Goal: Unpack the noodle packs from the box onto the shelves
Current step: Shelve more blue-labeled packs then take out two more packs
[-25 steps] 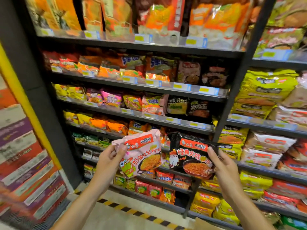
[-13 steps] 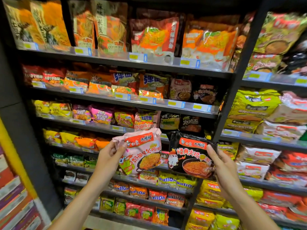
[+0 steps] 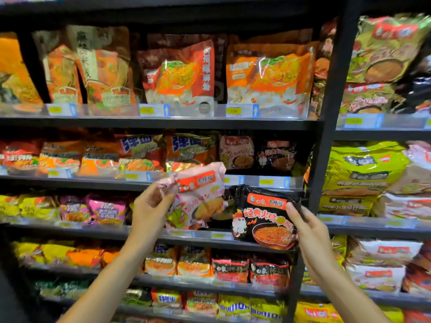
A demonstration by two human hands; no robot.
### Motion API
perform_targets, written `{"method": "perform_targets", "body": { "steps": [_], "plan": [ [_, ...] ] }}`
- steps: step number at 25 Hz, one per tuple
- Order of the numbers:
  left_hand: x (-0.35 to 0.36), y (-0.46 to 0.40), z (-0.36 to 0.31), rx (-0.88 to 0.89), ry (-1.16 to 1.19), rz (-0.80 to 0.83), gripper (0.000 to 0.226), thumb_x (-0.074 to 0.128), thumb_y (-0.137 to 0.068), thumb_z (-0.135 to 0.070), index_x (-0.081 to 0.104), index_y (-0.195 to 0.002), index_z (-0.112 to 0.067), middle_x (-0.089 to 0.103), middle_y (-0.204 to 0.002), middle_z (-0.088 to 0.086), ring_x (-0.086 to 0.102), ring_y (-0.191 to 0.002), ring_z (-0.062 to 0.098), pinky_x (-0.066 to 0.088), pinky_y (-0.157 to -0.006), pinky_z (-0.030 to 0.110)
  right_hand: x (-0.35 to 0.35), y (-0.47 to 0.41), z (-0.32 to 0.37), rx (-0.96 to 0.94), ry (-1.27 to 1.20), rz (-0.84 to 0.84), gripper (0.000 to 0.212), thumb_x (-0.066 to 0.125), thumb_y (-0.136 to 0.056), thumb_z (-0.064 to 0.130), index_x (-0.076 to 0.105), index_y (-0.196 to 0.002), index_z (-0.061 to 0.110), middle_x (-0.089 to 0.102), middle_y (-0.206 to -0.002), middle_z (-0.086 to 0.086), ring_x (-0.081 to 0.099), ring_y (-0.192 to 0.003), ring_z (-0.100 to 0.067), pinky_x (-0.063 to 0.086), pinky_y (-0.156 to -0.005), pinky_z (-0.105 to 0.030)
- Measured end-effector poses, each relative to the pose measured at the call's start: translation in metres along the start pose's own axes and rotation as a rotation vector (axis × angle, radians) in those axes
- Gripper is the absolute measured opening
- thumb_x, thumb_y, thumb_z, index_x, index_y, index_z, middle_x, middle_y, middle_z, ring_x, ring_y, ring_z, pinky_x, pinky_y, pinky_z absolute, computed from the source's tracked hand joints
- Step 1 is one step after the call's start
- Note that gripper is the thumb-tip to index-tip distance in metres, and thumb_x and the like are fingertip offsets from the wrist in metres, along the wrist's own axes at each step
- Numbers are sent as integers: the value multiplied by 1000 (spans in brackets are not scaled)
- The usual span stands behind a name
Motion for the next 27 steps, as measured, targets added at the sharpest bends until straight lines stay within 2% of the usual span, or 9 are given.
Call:
{"method": "perform_targets", "body": {
  "steps": [2,4,8,13,16,18,20,23,27],
  "plan": [
    [15,-28,-2,76,36,-49,11,67,-92,-22,73,-100,-28,70,-95,19,63,-90,14,49,-78,31,1,-22,-5,-2,-18,8,24,66,-90,40,72,-109,26,77,-108,4,71,-107,-15,56,-85,-34],
    [32,-51,-8,156,85,-52,14,68,-92,-16,73,-103,-23,74,-100,4,66,-99,14,53,-85,31,0,-38,-11,-15,-7,-4,27,67,-90,42,73,-110,25,76,-109,2,70,-108,-18,55,-92,-43],
    [64,-102,-3,248,53,9,14,71,-90,-15,76,-102,-17,75,-98,7,64,-93,16,53,-82,39,-5,-60,-14,-5,-42,-36,21,66,-89,38,75,-104,26,77,-107,-2,73,-103,-20,54,-93,-44],
    [95,-156,24,212,100,47,13,76,-87,-21,79,-99,-24,75,-91,3,64,-86,17,52,-80,41,-14,-73,-8,-45,-19,-97,9,68,-85,40,73,-89,34,76,-98,19,68,-96,6,48,-95,-32],
    [124,-178,36,191,77,138,14,75,-87,-19,78,-101,-16,76,-89,9,63,-83,15,53,-74,37,-16,-80,-4,-76,5,-144,22,72,-78,51,78,-93,37,76,-108,11,67,-110,-7,46,-107,-45],
    [145,-189,49,147,10,194,12,73,-87,-14,77,-95,-5,74,-83,7,62,-77,13,51,-68,32,-13,-87,1,-112,0,-136,30,75,-76,57,76,-100,38,75,-112,2,66,-115,-19,45,-108,-53],
    [157,-202,73,-52,-93,169,19,71,-86,-10,67,-75,4,62,-71,9,55,-69,17,43,-62,32,-9,-90,8,-137,17,-142,40,75,-78,59,75,-106,30,75,-113,-2,66,-115,-21,47,-105,-53],
    [161,-204,102,-404,-264,168,32,57,-87,-4,46,-57,-7,44,-57,6,48,-59,23,36,-56,30,-4,-101,22,-183,39,-188,30,71,-83,45,75,-103,23,76,-106,-3,70,-102,-12,55,-91,-33],
    [169,-210,100,-246,-708,349,39,54,-89,-4,40,-53,-6,41,-55,6,45,-63,28,30,-58,32,1,-127,42,-253,76,-248,27,72,-86,43,75,-106,26,77,-101,-3,70,-98,-16,53,-84,-40]
  ]
}}
Point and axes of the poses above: each hand's wrist, its own y-axis away from the middle knuckle, its own x-axis out of the palm, z = x × y, the point moved 7 cm from there along -y, towards the middle knuckle
